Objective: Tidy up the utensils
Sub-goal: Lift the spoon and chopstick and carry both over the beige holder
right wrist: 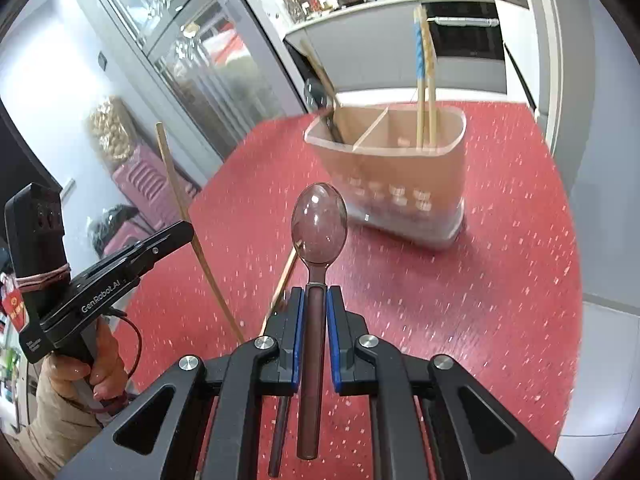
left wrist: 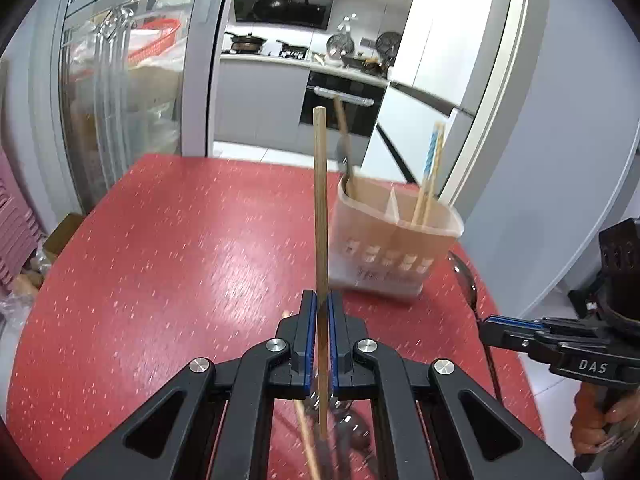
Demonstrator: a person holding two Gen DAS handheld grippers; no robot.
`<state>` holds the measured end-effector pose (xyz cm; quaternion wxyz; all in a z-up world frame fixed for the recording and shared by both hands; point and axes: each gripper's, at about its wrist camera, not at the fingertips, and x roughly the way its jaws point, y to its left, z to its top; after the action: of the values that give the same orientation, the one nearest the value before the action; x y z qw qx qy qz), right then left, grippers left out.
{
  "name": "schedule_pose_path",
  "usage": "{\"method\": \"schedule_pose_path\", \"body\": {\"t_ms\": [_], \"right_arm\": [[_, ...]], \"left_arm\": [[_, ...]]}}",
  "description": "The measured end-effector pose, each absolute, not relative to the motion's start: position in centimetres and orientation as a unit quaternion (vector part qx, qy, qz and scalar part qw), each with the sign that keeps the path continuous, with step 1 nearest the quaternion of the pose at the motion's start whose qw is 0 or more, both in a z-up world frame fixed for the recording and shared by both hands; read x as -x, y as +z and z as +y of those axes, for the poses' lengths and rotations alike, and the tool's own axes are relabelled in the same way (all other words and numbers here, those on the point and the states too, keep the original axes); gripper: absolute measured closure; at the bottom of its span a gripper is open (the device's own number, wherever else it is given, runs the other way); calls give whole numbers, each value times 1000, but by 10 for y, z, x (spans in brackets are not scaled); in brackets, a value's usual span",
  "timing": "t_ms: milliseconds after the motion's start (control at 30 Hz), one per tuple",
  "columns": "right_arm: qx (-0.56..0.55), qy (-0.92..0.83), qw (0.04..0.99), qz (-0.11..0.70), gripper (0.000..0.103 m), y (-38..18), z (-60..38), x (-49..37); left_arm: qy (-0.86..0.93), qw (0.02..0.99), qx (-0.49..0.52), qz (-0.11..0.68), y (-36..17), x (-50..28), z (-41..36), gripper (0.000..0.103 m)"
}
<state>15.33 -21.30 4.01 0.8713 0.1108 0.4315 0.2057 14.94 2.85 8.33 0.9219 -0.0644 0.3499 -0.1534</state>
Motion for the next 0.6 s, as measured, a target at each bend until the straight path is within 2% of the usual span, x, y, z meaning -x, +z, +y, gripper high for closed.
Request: {"method": "schedule_pose_path", "body": {"t_ms": [600], "right_arm": [[-117,175,917,338,91,109,-246,-220]], "left_arm": [[-180,943,84,267,161,-222,-9,72]]}}
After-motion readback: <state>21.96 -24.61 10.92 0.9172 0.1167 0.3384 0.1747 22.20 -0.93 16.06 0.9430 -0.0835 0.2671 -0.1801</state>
